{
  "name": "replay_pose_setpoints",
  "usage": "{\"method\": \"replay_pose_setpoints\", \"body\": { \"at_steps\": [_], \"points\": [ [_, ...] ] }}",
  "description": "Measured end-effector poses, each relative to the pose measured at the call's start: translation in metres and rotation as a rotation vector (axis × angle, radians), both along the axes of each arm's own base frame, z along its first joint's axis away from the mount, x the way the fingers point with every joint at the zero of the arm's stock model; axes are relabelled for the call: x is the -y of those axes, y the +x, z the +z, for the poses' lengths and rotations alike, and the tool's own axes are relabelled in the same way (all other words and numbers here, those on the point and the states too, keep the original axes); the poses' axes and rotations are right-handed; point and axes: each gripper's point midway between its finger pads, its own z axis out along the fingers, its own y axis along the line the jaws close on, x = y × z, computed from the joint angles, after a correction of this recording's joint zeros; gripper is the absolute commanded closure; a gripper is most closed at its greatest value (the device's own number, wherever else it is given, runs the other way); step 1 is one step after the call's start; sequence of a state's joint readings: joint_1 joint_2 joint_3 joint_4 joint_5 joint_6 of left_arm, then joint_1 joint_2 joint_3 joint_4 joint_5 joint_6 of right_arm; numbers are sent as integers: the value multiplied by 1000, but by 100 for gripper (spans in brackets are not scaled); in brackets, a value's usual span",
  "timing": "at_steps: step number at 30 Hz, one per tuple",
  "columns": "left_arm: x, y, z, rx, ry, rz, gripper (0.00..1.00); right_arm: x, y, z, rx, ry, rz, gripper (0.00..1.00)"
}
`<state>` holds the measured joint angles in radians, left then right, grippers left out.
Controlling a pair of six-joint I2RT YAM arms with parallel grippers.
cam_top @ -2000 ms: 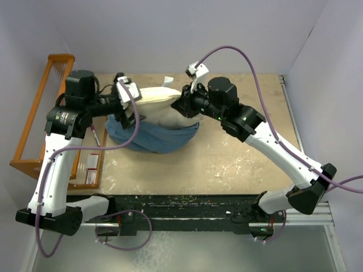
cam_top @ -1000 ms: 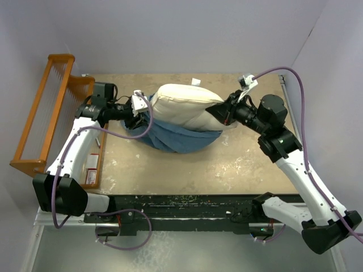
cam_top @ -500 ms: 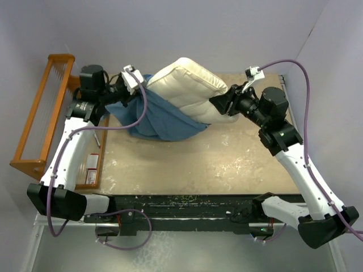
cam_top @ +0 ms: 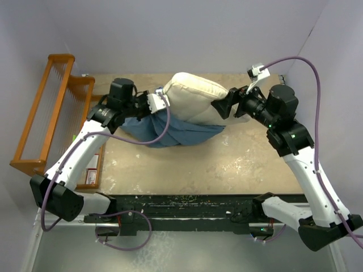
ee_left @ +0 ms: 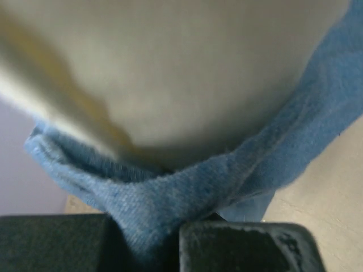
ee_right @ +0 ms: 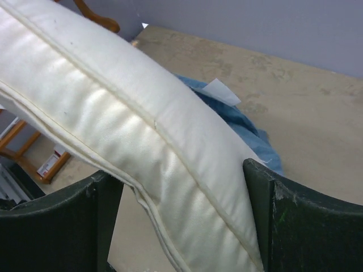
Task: Remove the pillowcase from the pillow
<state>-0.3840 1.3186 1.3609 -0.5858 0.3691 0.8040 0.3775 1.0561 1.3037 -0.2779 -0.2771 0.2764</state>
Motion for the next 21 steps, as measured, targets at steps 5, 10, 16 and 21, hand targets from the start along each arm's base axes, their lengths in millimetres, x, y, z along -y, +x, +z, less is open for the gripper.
{"method": "replay_pose_setpoints", "body": {
  "at_steps": [5,10,16,21],
  "points": [
    [10,7,-34,-41,51,-17,100,17,-14,23,69,-19,-50,13],
    [15,16,-38,-31,54,-14,100,28,-19,51,144,-8,-98,11],
    [15,26,-13,36,38,10,100,22,-17,69,185,-15,-63,6],
    [15,27,26,91,26,21,100,-9,-14,76,189,6,58,5]
  ]
}}
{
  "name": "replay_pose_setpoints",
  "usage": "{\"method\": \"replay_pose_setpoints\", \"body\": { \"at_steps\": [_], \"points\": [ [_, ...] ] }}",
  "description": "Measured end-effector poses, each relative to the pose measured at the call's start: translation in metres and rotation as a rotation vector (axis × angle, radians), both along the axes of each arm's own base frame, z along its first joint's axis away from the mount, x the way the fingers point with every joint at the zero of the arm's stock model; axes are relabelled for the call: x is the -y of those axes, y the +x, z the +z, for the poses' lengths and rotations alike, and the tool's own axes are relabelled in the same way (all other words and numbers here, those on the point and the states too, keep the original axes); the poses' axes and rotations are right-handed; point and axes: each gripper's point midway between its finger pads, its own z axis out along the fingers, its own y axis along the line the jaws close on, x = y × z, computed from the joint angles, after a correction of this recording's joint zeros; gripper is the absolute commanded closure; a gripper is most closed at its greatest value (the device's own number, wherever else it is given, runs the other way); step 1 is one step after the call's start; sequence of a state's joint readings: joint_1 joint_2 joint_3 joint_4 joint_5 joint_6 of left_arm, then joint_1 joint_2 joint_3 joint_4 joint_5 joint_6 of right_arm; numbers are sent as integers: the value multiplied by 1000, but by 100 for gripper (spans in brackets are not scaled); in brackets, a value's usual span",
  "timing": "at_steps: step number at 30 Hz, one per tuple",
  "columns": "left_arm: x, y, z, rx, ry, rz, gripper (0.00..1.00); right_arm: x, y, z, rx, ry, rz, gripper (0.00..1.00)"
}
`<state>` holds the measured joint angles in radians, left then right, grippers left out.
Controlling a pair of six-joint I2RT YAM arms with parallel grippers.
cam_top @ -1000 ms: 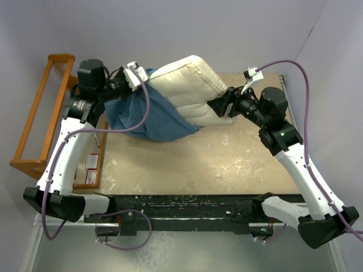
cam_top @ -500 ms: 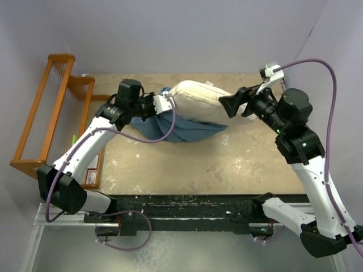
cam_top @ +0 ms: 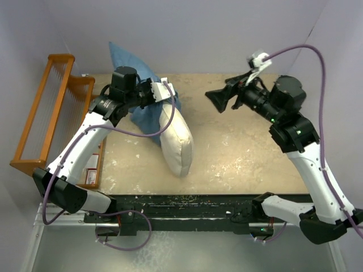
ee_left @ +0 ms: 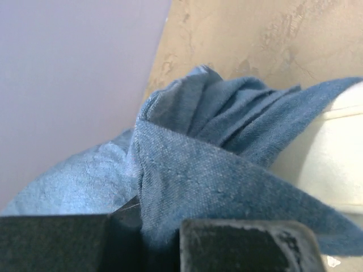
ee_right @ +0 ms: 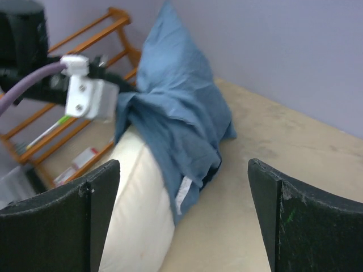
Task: Remove the pillowcase from the pillow
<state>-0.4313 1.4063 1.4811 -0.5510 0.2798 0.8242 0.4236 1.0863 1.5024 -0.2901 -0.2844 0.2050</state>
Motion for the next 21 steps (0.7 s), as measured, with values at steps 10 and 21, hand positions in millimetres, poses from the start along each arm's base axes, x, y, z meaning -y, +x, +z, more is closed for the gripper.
{"method": "replay_pose_setpoints", "body": {
  "at_steps": [10,21],
  "points": [
    [28,-32,1,-57,52,-55,100,-117,-41,-98,-198,-109,273,5],
    [38,-26,-20,-161,21,-10,100,-129,-47,-125,-230,-175,215,10]
  ]
}}
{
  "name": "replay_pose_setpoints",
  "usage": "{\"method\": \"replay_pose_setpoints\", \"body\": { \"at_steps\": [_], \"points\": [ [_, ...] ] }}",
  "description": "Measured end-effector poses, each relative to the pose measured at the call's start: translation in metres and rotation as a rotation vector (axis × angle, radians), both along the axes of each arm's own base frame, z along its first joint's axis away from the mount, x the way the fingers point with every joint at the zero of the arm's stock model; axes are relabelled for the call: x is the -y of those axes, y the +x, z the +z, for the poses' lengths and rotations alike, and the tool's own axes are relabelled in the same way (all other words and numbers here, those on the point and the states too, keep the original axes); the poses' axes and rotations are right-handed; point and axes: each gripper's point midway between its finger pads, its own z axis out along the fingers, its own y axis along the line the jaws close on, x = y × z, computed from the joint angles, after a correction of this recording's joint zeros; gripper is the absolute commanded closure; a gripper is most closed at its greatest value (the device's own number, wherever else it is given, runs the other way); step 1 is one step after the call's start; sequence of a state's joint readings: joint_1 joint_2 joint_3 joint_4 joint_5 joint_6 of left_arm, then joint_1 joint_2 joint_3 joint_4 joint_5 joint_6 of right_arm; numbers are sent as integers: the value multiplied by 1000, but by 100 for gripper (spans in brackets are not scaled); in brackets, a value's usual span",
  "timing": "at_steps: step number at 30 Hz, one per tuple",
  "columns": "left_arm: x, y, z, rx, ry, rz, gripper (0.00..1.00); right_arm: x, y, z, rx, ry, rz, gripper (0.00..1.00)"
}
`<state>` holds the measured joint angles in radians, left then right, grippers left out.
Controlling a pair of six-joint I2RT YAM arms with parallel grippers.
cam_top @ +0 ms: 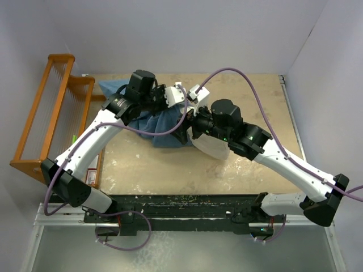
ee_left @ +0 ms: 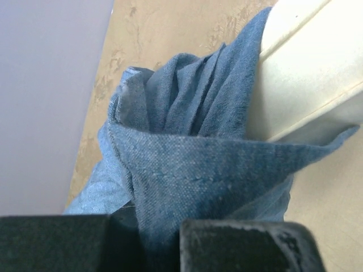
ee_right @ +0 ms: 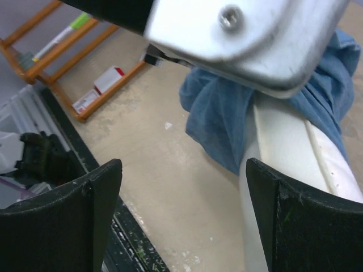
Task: Remove the pillowcase from the pillow
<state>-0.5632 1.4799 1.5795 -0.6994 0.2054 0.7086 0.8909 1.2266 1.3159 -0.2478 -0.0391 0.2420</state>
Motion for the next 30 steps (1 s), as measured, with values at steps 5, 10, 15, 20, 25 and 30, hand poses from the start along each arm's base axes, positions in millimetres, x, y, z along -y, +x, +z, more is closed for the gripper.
{"method": "replay_pose_setpoints", "body": {
  "at_steps": [5,10,15,20,25,30],
  "points": [
    [2,-3,-2,-26,-10,0,100,12,8,-21,-8,-89,-59,6],
    [3,-6,-4,-41,-14,-14,100,41,4,-13,34,-126,-80,4],
    [3,-11,-4,-59,-25,-15,100,78,26,6,96,-162,-155,2],
    [4,-13,-4,-71,-34,-19,100,73,38,-13,72,-238,-101,2],
    [5,-14,-4,-74,-36,-24,100,50,39,-59,-30,-318,21,11],
    [-2,-15,-10,-94,-20,-4,100,44,43,-70,-55,-338,53,59]
  ]
}}
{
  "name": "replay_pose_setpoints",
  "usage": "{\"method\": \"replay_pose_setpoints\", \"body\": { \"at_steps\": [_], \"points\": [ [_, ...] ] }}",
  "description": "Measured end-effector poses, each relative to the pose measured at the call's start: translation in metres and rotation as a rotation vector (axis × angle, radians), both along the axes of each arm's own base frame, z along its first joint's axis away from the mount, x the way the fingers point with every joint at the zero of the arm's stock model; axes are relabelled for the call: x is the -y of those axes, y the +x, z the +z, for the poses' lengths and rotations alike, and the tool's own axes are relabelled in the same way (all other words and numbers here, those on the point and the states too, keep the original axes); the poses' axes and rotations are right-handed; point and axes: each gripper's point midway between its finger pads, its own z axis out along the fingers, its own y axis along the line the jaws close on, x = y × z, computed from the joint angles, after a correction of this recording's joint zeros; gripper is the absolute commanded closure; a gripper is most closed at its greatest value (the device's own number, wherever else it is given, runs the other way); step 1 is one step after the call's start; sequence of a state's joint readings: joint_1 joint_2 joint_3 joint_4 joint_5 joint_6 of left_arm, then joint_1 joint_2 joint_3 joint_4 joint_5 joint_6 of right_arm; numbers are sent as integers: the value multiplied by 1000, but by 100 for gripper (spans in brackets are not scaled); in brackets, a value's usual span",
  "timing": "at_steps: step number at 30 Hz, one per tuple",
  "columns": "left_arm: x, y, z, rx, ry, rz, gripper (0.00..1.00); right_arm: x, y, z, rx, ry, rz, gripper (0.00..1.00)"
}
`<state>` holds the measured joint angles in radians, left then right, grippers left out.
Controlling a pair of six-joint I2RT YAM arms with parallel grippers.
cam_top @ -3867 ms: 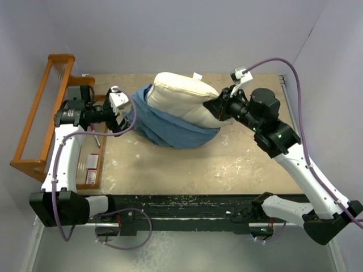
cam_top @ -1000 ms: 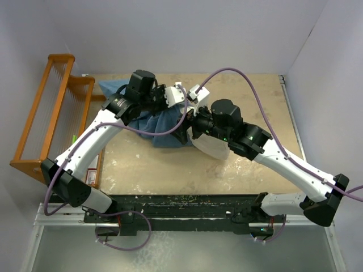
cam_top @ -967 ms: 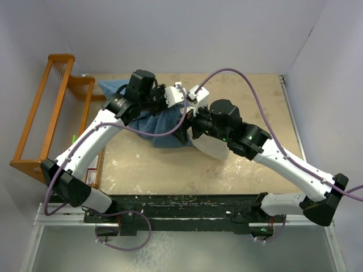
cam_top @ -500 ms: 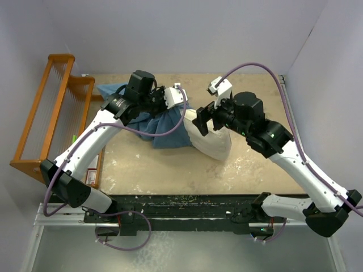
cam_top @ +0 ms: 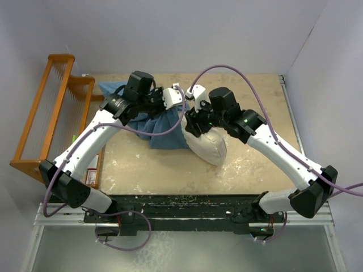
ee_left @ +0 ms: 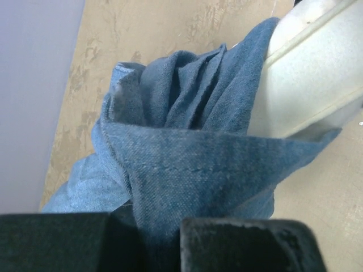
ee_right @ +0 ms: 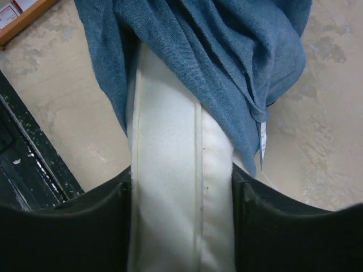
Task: Remove the pillowcase from the pillow
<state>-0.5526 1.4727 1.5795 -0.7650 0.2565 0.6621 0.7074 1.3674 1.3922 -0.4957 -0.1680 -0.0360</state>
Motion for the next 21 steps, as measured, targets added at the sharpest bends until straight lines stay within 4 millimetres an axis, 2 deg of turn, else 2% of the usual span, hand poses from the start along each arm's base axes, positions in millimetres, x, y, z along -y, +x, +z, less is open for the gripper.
{"method": "replay_pose_setpoints", "body": {
  "at_steps": [1,2,3,4,5,8,12,14,17,21],
  "points": [
    [0,0,0,1,0,0,96,1,1,1,3,2,-3,76],
    [-1,-1,1,4,0,-1,83,3,2,2,4,7,-12,89],
    [-1,-1,3,7,-3,-2,60,6,3,3,10,9,-17,100],
    [-1,-2,5,10,-8,-7,43,10,4,3,13,16,-33,100],
    [-1,-3,7,10,-21,-17,32,16,5,3,16,15,-52,100],
    [-18,4,20,15,-57,4,12,33,-1,-3,21,4,-83,100],
    [-80,31,41,74,-32,100,10,51,-12,-4,56,-12,-106,100],
    [-107,38,40,94,14,126,11,57,-17,-1,75,-15,-106,100],
    [-136,45,25,96,86,148,12,63,-21,3,91,-24,-102,100],
    [-156,51,-2,82,162,151,12,63,-23,1,88,-36,-90,100]
  ]
}}
